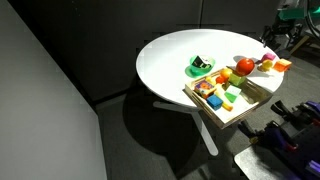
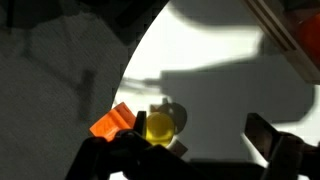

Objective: Pick up the yellow fruit on the table near the orange block and drop it in the wooden tray

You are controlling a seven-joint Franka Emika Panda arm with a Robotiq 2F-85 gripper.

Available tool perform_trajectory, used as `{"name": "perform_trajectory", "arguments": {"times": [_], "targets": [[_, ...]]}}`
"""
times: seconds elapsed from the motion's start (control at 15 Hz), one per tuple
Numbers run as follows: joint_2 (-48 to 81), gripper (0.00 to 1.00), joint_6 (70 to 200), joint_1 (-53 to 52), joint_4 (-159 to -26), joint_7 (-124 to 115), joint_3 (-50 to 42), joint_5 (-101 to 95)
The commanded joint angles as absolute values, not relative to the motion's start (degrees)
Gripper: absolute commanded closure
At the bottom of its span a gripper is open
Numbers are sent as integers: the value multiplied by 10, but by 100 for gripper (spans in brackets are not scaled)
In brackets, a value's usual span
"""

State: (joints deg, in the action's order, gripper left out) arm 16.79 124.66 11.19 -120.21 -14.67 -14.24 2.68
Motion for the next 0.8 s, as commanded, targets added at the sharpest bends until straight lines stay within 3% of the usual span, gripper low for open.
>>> {"name": "perform_trajectory", "arguments": {"times": [0.0,0.73], "targets": [[210,0,1231,118,-1167,-162,-143,32],[293,0,1246,122,-1128,-232,-153,62]]}}
